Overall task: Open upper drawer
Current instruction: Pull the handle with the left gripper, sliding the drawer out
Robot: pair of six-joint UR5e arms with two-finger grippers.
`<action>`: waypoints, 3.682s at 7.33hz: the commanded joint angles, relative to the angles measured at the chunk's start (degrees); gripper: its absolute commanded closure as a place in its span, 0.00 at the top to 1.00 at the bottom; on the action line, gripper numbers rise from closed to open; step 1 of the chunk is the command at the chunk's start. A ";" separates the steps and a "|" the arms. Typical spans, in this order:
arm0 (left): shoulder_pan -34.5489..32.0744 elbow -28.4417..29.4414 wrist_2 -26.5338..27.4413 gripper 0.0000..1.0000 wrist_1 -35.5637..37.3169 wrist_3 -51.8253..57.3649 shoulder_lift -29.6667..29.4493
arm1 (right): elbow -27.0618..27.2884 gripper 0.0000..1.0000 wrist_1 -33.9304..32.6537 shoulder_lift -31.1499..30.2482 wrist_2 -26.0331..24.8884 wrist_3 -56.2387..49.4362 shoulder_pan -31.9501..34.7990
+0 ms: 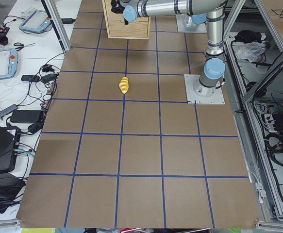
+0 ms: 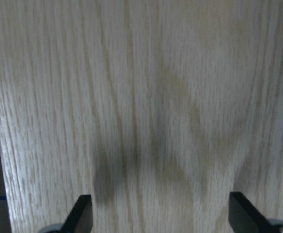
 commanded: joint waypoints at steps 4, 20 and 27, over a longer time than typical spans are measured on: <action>0.37 -0.72 2.84 1.00 -0.07 2.01 0.49 | -0.03 1.00 0.00 0.00 0.00 0.01 0.03; 11.26 -3.80 2.94 1.00 -9.13 14.49 6.72 | -0.03 1.00 0.00 0.00 0.00 -0.08 0.03; 15.56 -3.98 3.19 1.00 -15.26 20.10 8.39 | -0.03 1.00 0.00 0.00 0.00 0.01 0.03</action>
